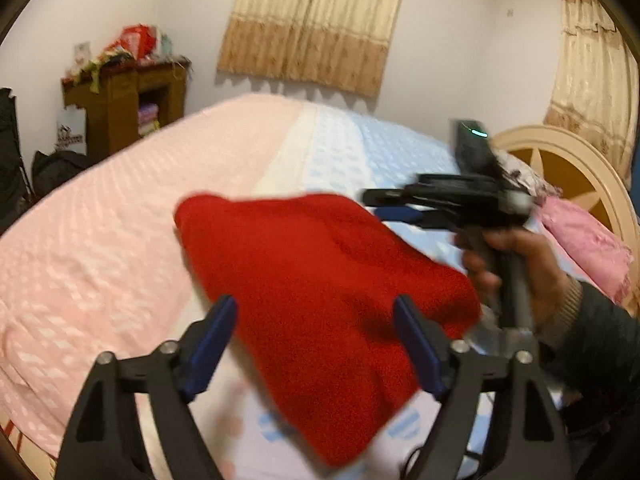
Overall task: Fold small clothes
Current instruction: 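Lower the folded sweater onto the pink bedspread and open both grippers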
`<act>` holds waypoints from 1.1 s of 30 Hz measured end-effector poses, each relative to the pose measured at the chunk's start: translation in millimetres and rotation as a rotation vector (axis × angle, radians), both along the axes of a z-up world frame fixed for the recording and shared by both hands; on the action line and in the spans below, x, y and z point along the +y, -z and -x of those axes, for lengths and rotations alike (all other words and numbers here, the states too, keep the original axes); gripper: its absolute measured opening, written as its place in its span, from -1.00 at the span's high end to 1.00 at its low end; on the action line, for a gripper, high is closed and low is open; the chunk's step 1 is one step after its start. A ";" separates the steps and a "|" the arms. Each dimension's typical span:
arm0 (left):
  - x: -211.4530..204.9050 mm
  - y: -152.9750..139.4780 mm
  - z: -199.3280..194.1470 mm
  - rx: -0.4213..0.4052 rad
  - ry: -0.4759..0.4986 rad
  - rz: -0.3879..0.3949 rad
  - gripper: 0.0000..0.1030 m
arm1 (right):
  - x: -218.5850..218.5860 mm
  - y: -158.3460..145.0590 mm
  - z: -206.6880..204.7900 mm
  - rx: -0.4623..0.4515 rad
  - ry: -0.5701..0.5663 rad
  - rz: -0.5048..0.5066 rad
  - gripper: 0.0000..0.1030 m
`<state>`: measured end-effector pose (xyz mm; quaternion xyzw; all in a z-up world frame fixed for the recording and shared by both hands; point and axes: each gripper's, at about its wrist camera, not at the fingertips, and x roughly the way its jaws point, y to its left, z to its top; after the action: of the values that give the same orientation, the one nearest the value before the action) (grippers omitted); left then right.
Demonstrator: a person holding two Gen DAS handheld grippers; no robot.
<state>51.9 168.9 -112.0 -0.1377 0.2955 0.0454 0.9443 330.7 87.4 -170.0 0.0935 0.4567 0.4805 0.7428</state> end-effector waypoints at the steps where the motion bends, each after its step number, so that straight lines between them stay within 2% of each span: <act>1: 4.1 1.6 -5.1 0.006 -0.006 0.003 -0.62 | -6.9 -7.0 3.6 -0.006 -0.001 -0.031 0.04; 4: 17.2 10.8 -20.3 0.022 -0.038 0.015 -0.62 | -13.7 -24.7 21.0 -0.021 -0.051 -0.093 -0.02; 7: 27.9 27.2 -26.7 0.076 -0.068 0.038 -0.62 | -7.1 -31.0 50.8 -0.042 -0.149 -0.084 -0.03; 9: 29.0 40.6 -26.4 0.110 -0.045 0.086 -0.62 | -3.8 -26.3 70.5 -0.034 -0.213 -0.091 -0.03; 11: 22.8 51.4 -23.5 0.135 -0.036 0.075 -0.63 | -4.3 -14.9 85.2 -0.018 -0.245 -0.054 -0.03; 12: 21.0 54.9 -21.8 0.139 -0.032 0.069 -0.65 | -6.5 -6.9 90.2 -0.023 -0.243 -0.020 -0.03; 14: 27.4 61.2 -18.9 0.133 -0.045 0.128 -0.73 | -14.1 9.1 92.7 -0.032 -0.222 0.025 -0.03; 16: 29.8 59.5 -15.0 0.116 -0.052 0.170 -0.73 | -27.2 14.5 90.2 -0.004 -0.209 -0.053 -0.03; 18: 24.6 53.5 -17.3 0.118 -0.050 0.108 -0.75 | -32.0 15.4 86.9 0.018 -0.194 -0.079 -0.03; 20: 18.1 50.8 -17.8 0.132 -0.061 0.036 -0.84 | -33.6 16.3 87.5 -0.022 -0.192 -0.070 -0.03; 22: 18.0 45.9 -14.1 0.128 -0.076 0.034 -0.84 | -40.1 17.4 87.1 0.004 -0.177 -0.090 -0.03; 24: 14.6 36.8 -4.5 0.128 -0.097 0.015 -0.84 | -47.2 12.2 89.5 -0.020 -0.136 -0.068 -0.03; 28: 1.8 15.9 13.1 0.109 -0.126 -0.078 -0.85 | -71.3 -7.3 109.4 -0.107 -0.021 0.021 -0.03; 33: -21.7 -14.7 26.3 0.052 -0.152 -0.196 -0.85 | -90.7 -47.0 149.7 -0.335 0.118 0.100 -0.04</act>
<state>25.6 147.3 -97.3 -0.0658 0.3028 0.1492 0.9390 181.0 -3.3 -123.0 0.0017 0.3436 0.4216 0.8391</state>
